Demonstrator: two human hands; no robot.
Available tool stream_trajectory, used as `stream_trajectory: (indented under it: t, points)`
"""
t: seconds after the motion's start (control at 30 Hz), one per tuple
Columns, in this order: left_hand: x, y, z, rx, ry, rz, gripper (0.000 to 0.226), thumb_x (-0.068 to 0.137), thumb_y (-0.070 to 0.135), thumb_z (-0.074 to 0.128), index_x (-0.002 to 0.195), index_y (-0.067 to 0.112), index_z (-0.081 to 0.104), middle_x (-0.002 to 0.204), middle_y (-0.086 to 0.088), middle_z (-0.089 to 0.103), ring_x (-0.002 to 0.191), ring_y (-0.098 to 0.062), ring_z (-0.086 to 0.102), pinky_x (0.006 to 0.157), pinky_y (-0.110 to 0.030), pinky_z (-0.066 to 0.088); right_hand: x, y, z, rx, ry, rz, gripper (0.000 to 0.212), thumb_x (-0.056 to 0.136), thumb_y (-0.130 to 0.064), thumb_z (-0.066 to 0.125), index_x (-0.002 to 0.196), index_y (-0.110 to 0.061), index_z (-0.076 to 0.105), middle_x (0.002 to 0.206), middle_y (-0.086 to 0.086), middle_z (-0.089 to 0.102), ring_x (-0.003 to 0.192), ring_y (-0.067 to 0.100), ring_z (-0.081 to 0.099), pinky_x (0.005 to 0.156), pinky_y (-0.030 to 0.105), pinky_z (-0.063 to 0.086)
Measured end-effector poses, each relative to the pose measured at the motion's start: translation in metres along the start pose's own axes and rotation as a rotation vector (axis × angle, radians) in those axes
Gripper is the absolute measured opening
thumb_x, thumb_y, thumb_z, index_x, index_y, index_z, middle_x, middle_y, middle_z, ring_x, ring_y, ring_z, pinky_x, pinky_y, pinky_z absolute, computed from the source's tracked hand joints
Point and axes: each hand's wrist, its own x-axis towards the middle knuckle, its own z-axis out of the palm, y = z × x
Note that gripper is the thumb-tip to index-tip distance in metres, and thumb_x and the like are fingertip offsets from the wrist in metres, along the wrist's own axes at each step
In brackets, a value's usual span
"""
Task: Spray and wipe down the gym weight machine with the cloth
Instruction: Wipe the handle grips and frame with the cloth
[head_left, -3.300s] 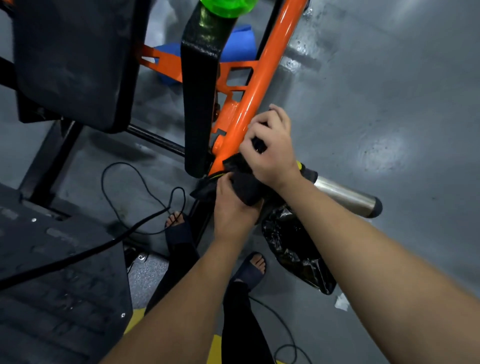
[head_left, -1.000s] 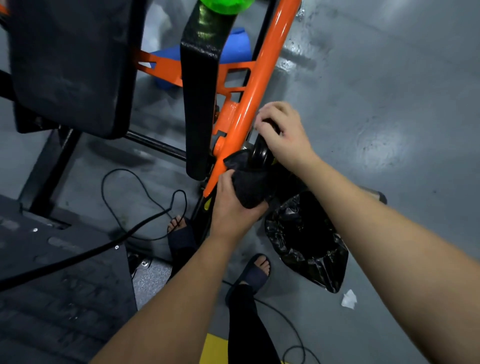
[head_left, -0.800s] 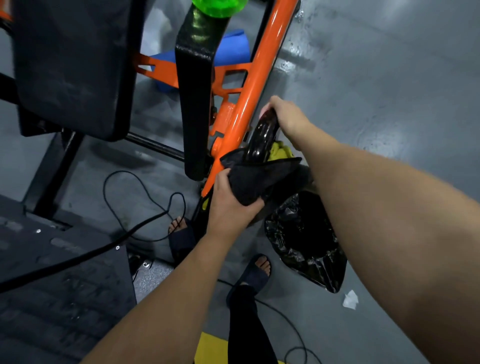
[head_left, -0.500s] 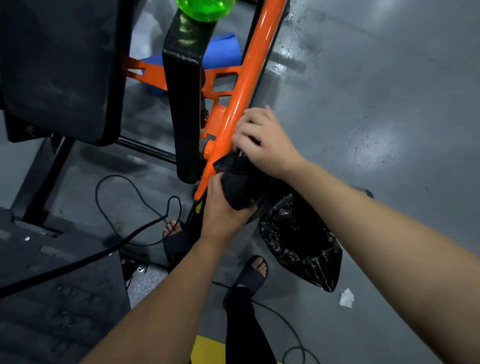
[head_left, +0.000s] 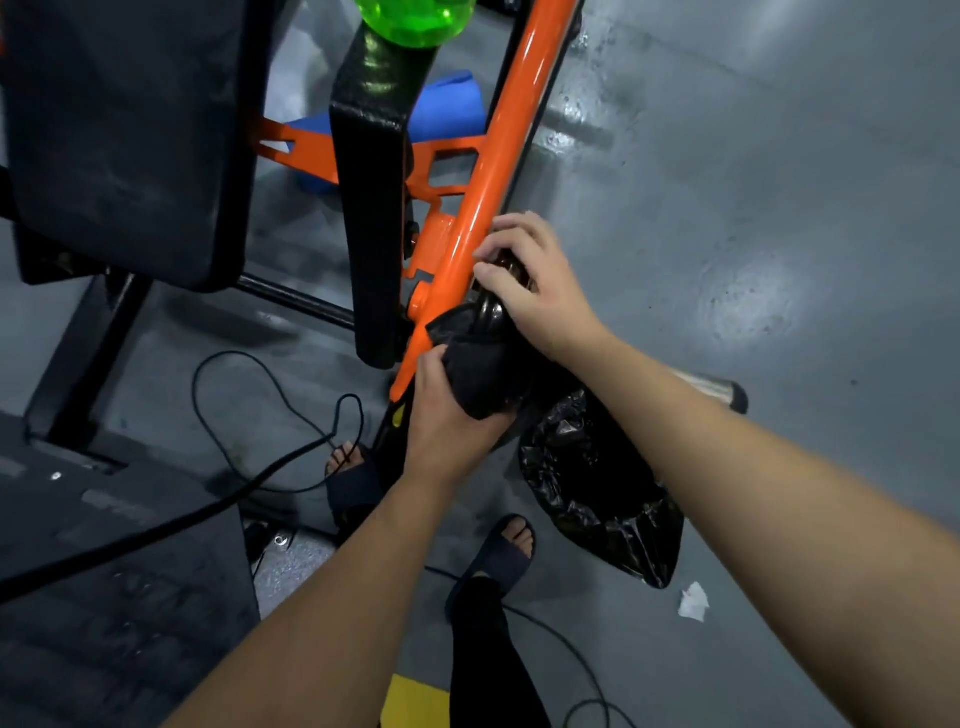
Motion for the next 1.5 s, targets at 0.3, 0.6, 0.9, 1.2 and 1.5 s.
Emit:
stream_trajectory:
  t: [0.3, 0.6, 0.9, 1.2, 1.5]
  points:
    - [0.003, 0.020, -0.008, 0.070, 0.036, -0.049, 0.068, 0.070, 0.023, 0.088, 0.120, 0.030, 0.042, 0.124, 0.005, 0.051, 0.110, -0.003, 0.051, 0.087, -0.018, 0.045, 0.065, 0.023, -0.033, -0.158, -0.105, 0.736, 0.047, 0.102, -0.034, 0.031, 0.123, -0.006, 0.063, 0.130, 0.017, 0.060, 0.116, 0.034, 0.055, 0.082, 0.031, 0.037]
    - [0.002, 0.036, -0.008, 0.185, -0.013, -0.058, 0.073, 0.069, 0.034, 0.078, 0.134, 0.022, 0.048, 0.126, 0.000, 0.061, 0.115, -0.022, 0.060, 0.095, -0.047, 0.053, -0.040, 0.004, -0.001, -0.091, 0.223, 0.306, 0.047, 0.103, -0.028, 0.043, 0.148, -0.015, 0.051, 0.150, 0.008, 0.052, 0.142, 0.026, 0.043, 0.118, 0.037, 0.032]
    - [0.007, 0.031, -0.008, 0.254, 0.005, -0.073, 0.072, 0.067, 0.040, 0.083, 0.128, 0.024, 0.049, 0.121, 0.001, 0.061, 0.111, -0.024, 0.060, 0.090, -0.046, 0.053, 0.022, -0.001, -0.008, -0.061, -0.070, 0.087, 0.044, 0.089, -0.037, 0.032, 0.067, -0.028, 0.069, 0.093, -0.004, 0.072, 0.106, 0.023, 0.059, 0.100, 0.039, 0.040]
    - [0.006, 0.035, -0.022, 0.129, -0.103, -0.160, 0.067, 0.067, 0.033, 0.082, 0.125, 0.027, 0.049, 0.116, 0.007, 0.066, 0.111, -0.017, 0.064, 0.090, -0.034, 0.054, 0.079, 0.000, -0.020, -0.134, 0.075, 0.717, 0.054, 0.106, -0.037, 0.034, 0.122, 0.001, 0.068, 0.127, 0.024, 0.065, 0.120, 0.039, 0.060, 0.098, 0.037, 0.046]
    - [-0.001, 0.104, -0.038, 0.917, -0.355, -0.234, 0.051, 0.086, 0.048, 0.069, 0.121, 0.011, 0.066, 0.128, -0.011, 0.066, 0.121, -0.032, 0.062, 0.094, -0.034, 0.051, -0.092, -0.003, -0.021, 0.078, 0.015, 0.490, 0.032, 0.109, -0.029, 0.047, 0.132, -0.017, 0.065, 0.138, 0.001, 0.061, 0.134, 0.019, 0.049, 0.109, 0.015, 0.026]
